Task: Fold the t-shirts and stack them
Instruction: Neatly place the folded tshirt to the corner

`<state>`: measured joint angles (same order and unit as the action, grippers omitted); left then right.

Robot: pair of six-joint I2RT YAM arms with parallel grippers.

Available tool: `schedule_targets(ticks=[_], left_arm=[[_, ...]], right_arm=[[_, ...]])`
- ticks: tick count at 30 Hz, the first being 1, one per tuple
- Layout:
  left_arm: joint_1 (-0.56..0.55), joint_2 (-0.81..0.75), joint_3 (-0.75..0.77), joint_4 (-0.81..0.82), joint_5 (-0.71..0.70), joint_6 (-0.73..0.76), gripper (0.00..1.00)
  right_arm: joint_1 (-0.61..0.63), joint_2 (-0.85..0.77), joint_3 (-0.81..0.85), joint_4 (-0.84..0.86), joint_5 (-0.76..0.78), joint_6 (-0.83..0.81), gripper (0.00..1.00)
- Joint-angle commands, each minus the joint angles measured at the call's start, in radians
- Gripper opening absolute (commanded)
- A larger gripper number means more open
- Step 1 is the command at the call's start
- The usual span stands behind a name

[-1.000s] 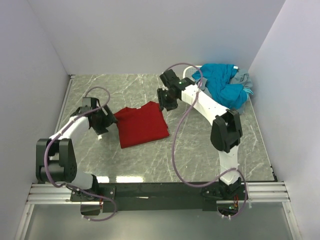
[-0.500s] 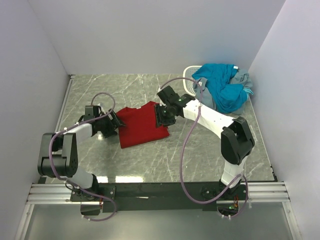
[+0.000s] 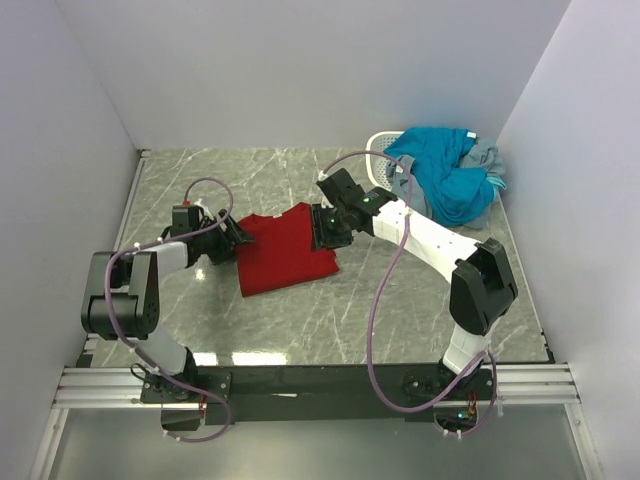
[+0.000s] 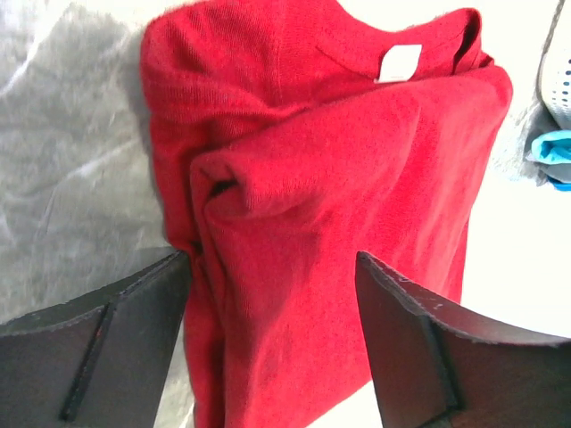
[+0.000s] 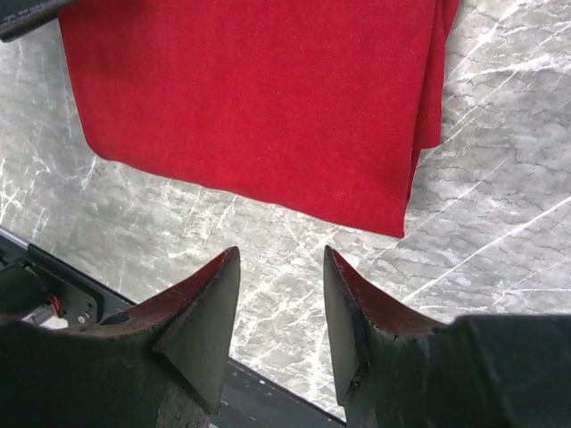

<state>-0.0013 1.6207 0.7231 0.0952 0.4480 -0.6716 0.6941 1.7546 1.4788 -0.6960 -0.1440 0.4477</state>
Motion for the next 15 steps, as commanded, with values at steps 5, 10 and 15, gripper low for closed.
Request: schedule_targets(ticks=[5,10,15], left_arm=[[-0.014,0.074,-0.005,-0.011,-0.054,0.004,0.77],[-0.032,0.105,0.002,-0.052,-0.095,-0.002,0.60],[-0.035,0.116,0.076,-0.158,-0.167,0.021,0.25]], right_arm=[[0.005,-0.017,0.037,0.004,-0.008,-0.023,0.49],[0.005,-0.009,0.043,0.000,-0.014,-0.032,0.50],[0.005,-0.012,0.046,-0.011,-0.012,-0.050,0.50]])
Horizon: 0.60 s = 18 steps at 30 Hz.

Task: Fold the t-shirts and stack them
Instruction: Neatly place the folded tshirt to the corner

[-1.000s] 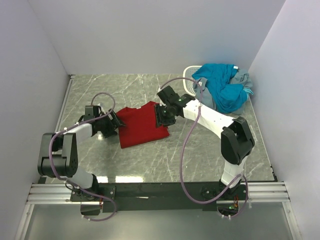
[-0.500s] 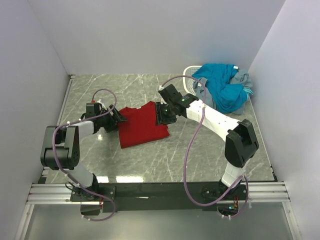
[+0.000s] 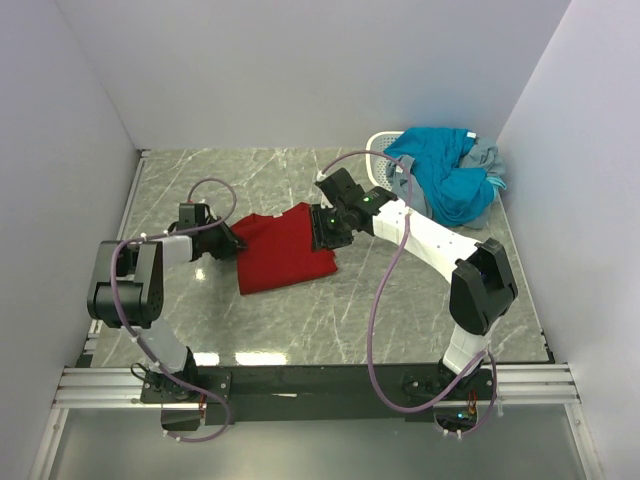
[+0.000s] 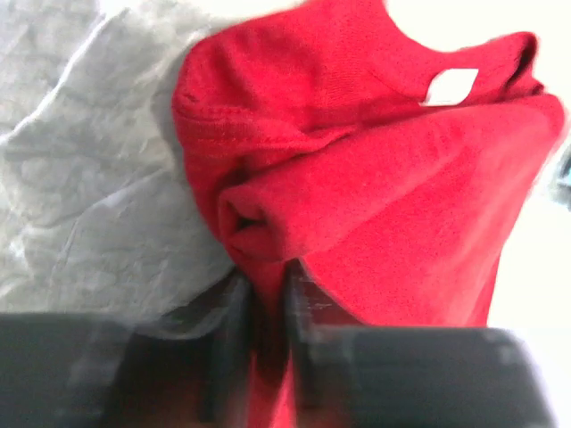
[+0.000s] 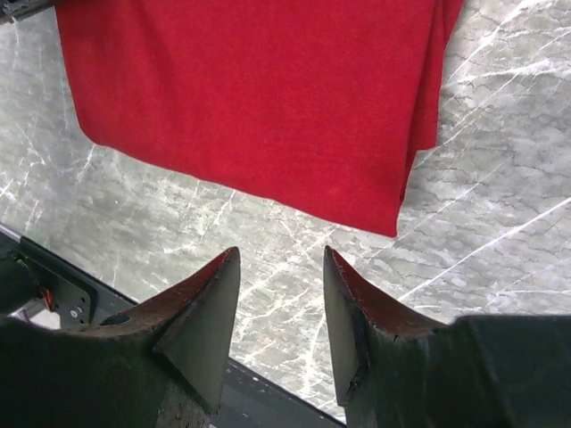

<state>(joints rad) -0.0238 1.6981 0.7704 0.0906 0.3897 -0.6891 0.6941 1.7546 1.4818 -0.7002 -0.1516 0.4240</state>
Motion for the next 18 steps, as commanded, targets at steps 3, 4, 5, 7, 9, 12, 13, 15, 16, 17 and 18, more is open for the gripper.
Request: schedule_targets(ticks=[3,4,5,7,9,12,13,15,16,17,18], left_arm=[[-0.013,0.051,0.124,-0.276,-0.196,0.063,0.00],[-0.013,0.054,0.169,-0.320,-0.215,0.071,0.00],[-0.013,0.055,0.193,-0.345,-0.251,0.083,0.00],[-0.013,0.061,0.240,-0.386,-0.288,0.098,0.00],[-0.013,0.074,0.320,-0.449,-0.354,0.135,0.00],[-0.013,0.147,0.475,-0.566,-0.493,0.217,0.00],[-0.013,0.164,0.537,-0.581,-0.517,0.232,0.00],[-0.011,0.205,0.605,-0.629,-0.587,0.278,0.00],[-0.011,0.250,0.675,-0.649,-0.613,0.298,0.00],[-0.010,0.271,0.711,-0.661,-0.632,0.306,0.00],[-0.008,0.317,0.748,-0.692,-0.658,0.310,0.00]], right_arm=[[0.002,-0.014,0.049,-0.028,0.007,-0.045,0.49],[0.001,-0.015,0.054,-0.042,0.014,-0.056,0.49],[0.001,-0.018,0.055,-0.047,0.015,-0.062,0.49],[-0.004,-0.023,0.057,-0.067,0.024,-0.076,0.49],[-0.013,-0.033,0.054,-0.076,0.041,-0.100,0.49],[-0.034,-0.056,0.045,-0.110,0.086,-0.152,0.49],[-0.041,-0.058,0.043,-0.114,0.092,-0.168,0.49],[-0.059,-0.070,0.040,-0.125,0.107,-0.177,0.49],[-0.067,-0.073,0.037,-0.127,0.110,-0.182,0.49],[-0.074,-0.082,0.032,-0.124,0.113,-0.182,0.49],[-0.090,-0.084,0.032,-0.125,0.116,-0.180,0.49]])
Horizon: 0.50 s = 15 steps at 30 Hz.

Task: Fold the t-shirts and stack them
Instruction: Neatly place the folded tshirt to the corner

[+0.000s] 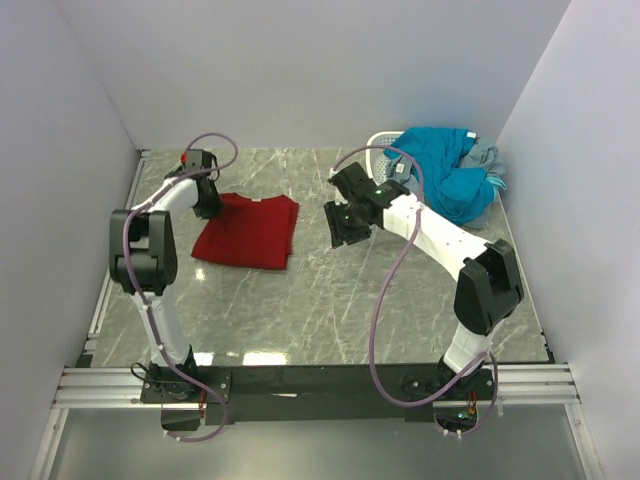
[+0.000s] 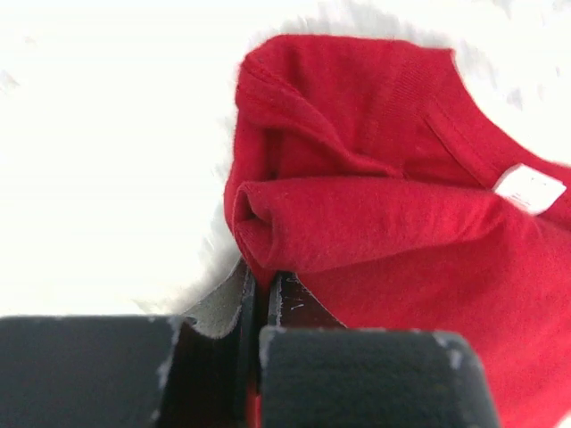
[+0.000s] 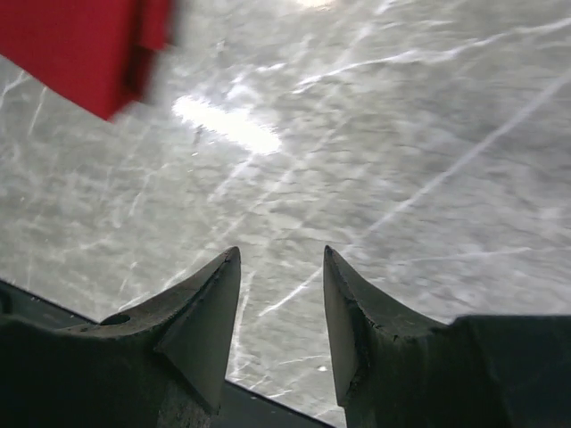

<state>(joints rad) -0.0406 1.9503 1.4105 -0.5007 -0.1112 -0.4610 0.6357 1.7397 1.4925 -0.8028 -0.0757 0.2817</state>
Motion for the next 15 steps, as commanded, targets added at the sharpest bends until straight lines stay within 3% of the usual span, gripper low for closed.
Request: schedule_targets(ticks=[1,10,15], left_arm=[[0.016,0.090,0.184,-0.116,-0.160,0.084,0.00],[0.076,0.373,0.643,-0.232,-0.248,0.097,0.00],[0.140,0.446,0.778,-0.222,-0.234,0.067,0.00]], right_arm=[[-0.037,-0.071,0.025,-0.027,0.045,-0.035,0.49],[-0.090,0.015,0.190,-0.078,0.092,0.000,0.49],[-0.093,0.083,0.302,-0.125,0.137,0.025,0.49]])
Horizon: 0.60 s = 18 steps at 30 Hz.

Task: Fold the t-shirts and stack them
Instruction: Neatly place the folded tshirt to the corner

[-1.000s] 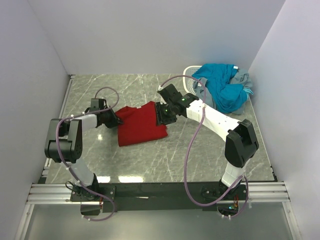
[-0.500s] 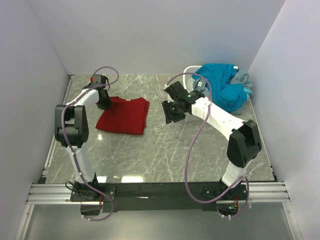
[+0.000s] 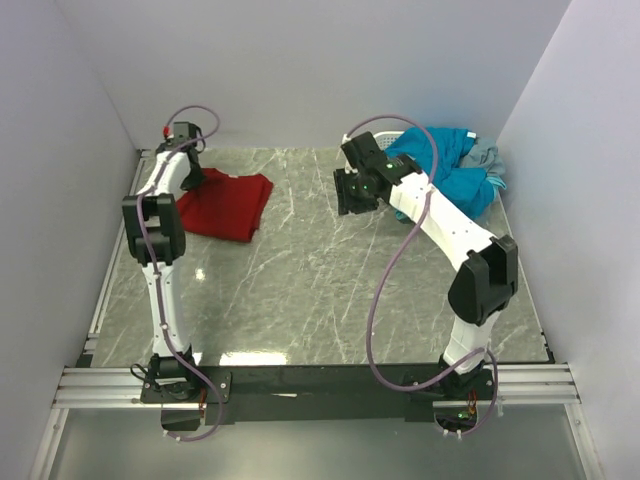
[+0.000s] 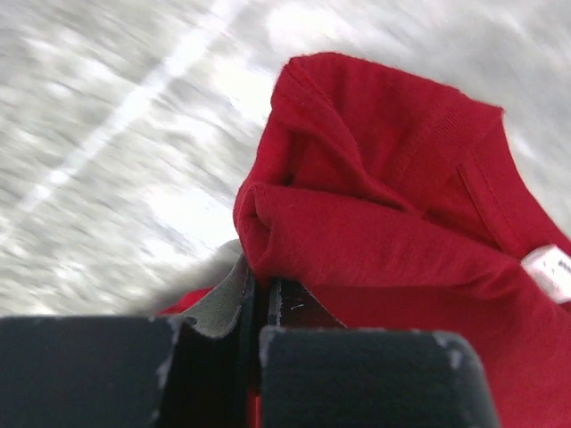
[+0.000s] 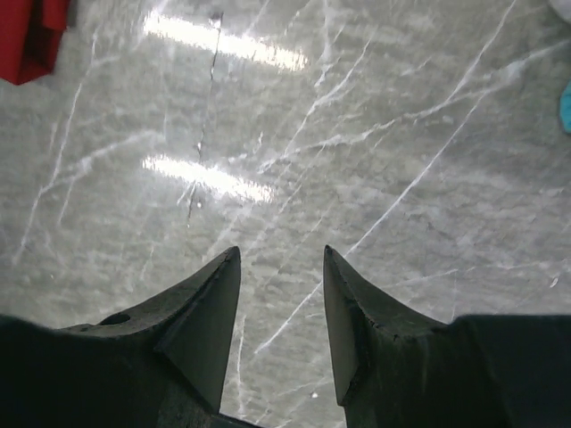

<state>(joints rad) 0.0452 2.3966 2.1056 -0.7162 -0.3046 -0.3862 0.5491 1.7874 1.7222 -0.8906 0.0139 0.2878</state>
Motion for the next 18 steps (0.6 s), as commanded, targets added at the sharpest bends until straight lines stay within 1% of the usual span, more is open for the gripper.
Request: schedule_targets(ticks=[1,5,12,15,18], left_arm=[[0.076,-0.001,0.083,0.009,-0.034,-0.020,0.00],[0.123,0.002,0.093,0.084,-0.014,-0.051,0.00],[0.186,0.065,0.192,0.161,0.050,-0.078,0.00],[0.202,0.101,0.231,0.185,0.099,-0.094,0.00],[0.202,0.119,0.235,0.215,0.150,-0.091,0.00]], right_arm=[[-0.009,0.044,0.098,-0.047,0.049,0.024,0.49],[-0.011,0.081,0.129,-0.051,0.029,0.054,0.49],[-0.014,0.150,0.218,-0.116,0.032,0.054,0.49],[-0.014,0.173,0.249,-0.134,0.041,0.047,0.49],[-0.015,0.191,0.272,-0.142,0.040,0.039,0.50]])
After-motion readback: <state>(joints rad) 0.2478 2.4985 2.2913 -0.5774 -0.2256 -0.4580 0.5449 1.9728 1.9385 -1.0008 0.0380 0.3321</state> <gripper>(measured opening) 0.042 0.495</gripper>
